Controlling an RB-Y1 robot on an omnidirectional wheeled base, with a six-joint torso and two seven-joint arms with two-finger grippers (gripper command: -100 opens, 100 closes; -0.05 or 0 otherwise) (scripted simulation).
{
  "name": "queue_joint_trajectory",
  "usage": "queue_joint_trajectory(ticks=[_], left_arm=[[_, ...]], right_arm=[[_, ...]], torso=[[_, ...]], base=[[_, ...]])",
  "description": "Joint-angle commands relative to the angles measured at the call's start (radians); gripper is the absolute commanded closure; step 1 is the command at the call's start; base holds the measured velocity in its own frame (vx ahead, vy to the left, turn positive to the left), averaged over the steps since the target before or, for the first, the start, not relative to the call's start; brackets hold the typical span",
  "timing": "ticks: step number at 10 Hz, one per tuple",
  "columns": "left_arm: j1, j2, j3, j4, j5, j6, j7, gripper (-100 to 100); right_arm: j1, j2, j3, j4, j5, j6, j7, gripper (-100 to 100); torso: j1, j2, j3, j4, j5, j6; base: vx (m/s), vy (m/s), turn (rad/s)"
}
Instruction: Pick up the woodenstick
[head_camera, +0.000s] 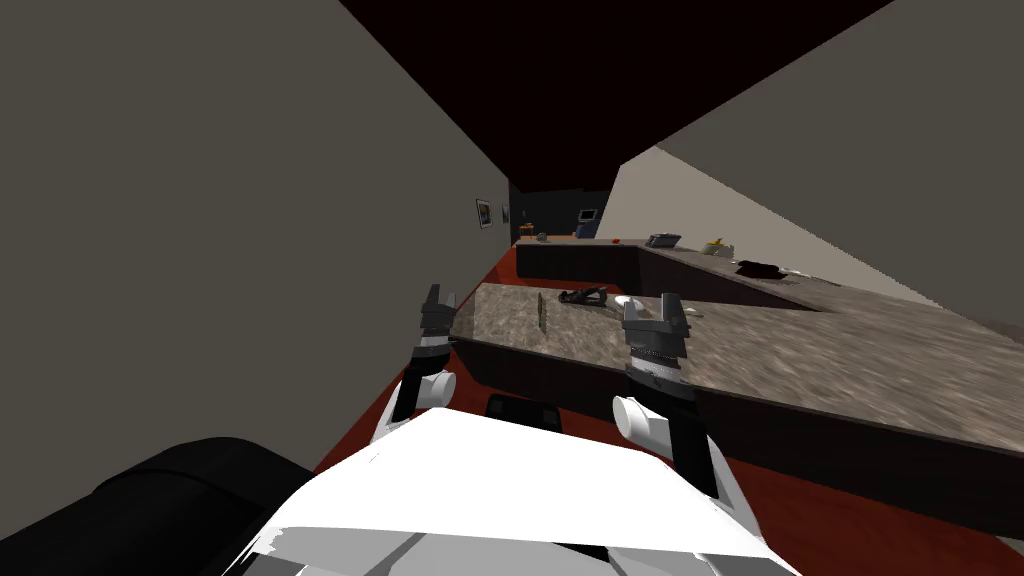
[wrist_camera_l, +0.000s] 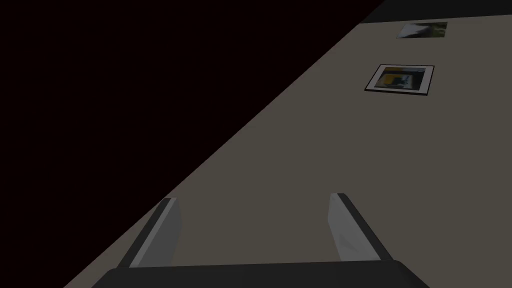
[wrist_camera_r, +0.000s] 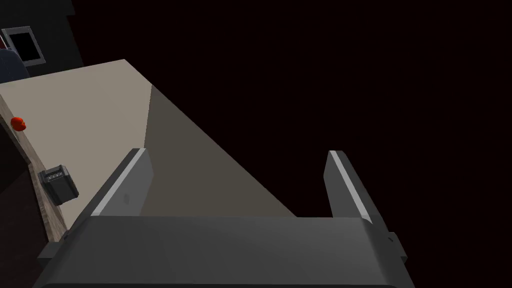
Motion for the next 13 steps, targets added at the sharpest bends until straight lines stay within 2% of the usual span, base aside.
queue_joint_trajectory(ticks=[1, 4, 8, 9, 12, 13], left_arm=[[0.0, 0.0, 0.0, 0.0, 0.0, 0.0, 0.0, 0], [0.0, 0.0, 0.0, 0.0, 0.0, 0.0, 0.0, 0], [0.0, 0.0, 0.0, 0.0, 0.0, 0.0, 0.0, 0], [0.0, 0.0, 0.0, 0.0, 0.0, 0.0, 0.0, 0], [0.0, 0.0, 0.0, 0.0, 0.0, 0.0, 0.0, 0], [0.0, 0.0, 0.0, 0.0, 0.0, 0.0, 0.0, 0]], right_arm=[[0.012, -0.034, -0.006, -0.003, 0.004, 0.004, -0.003, -100], [0.057, -0.12, -0.03, -0.01, 0.022, 0.019, -0.011, -100], [0.155, -0.245, -0.081, -0.017, 0.073, 0.043, -0.016, -100], [0.155, -0.255, -0.081, -0.017, 0.073, 0.043, -0.016, -100], [0.245, -0.353, -0.129, -0.014, 0.134, 0.06, -0.007, -100], [0.246, -0.364, -0.129, -0.014, 0.134, 0.06, -0.007, -100]], torso=[[0.0, 0.0, 0.0, 0.0, 0.0, 0.0], [-0.002, 0.003, 0.002, 0.001, 0.0, 0.0], [-0.002, 0.005, 0.003, 0.001, 0.0, 0.0], [-0.002, 0.005, 0.003, 0.001, 0.0, 0.0], [-0.002, 0.004, 0.002, 0.001, 0.0, -0.001], [-0.002, 0.005, 0.003, 0.001, 0.0, 0.0]], base=[[-0.013, -0.001, 0.076], [-0.043, -0.017, 0.149], [-0.072, -0.021, 0.244], [-0.052, -0.016, 0.087], [-0.062, -0.015, 0.302], [-0.047, -0.017, 0.129]])
